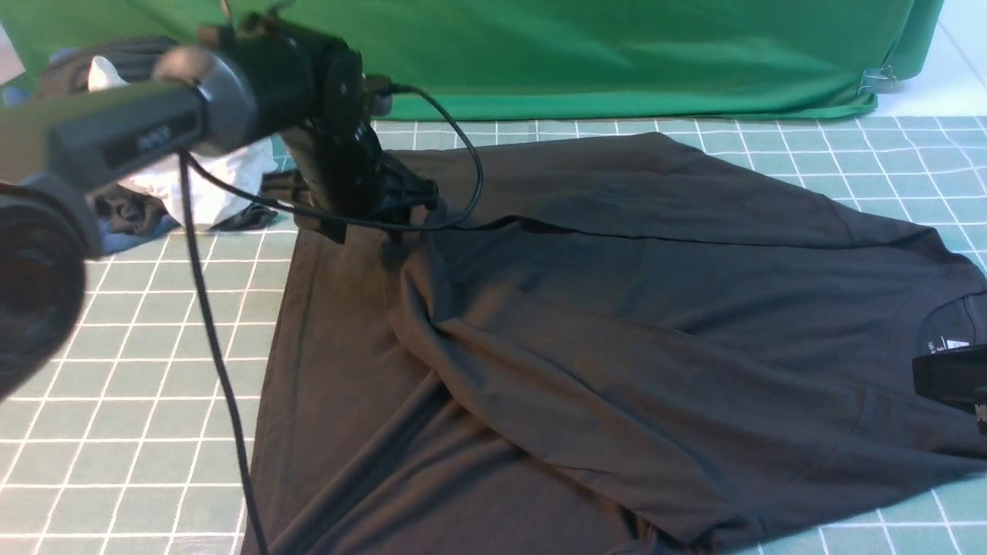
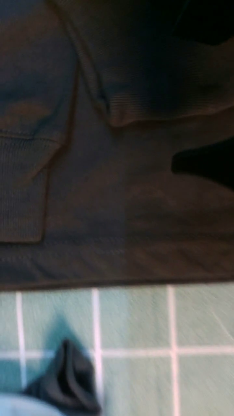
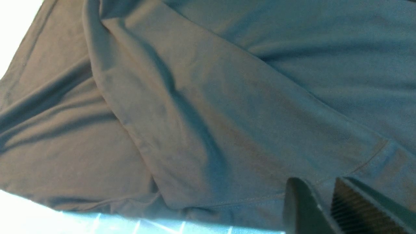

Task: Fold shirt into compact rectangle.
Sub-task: 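Fold the left side of the black T-shirt inward over its body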

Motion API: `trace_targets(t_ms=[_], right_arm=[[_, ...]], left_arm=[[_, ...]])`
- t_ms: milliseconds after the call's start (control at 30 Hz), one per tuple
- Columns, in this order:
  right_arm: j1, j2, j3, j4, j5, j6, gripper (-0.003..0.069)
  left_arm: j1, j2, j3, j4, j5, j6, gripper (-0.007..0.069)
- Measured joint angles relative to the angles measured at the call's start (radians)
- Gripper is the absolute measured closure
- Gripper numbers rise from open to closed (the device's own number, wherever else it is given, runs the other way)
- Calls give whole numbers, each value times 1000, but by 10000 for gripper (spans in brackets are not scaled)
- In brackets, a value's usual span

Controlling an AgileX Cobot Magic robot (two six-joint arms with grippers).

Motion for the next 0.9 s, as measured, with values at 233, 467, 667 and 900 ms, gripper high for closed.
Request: trace_targets(t_ms=[233,467,667,900], right_arm=[[0,0,0,0,-7,0,517],[0,0,0,0,-7,0,514],[0,0,0,0,-7,0,514],[0,0,0,0,-9,0,513]], left_arm=[[0,57,0,-33,-74,25,167],[0,61,0,-48,-91,83,476],[0,56,-22,8,-21,100,603],[0,-16,-41,178,99,12,604]])
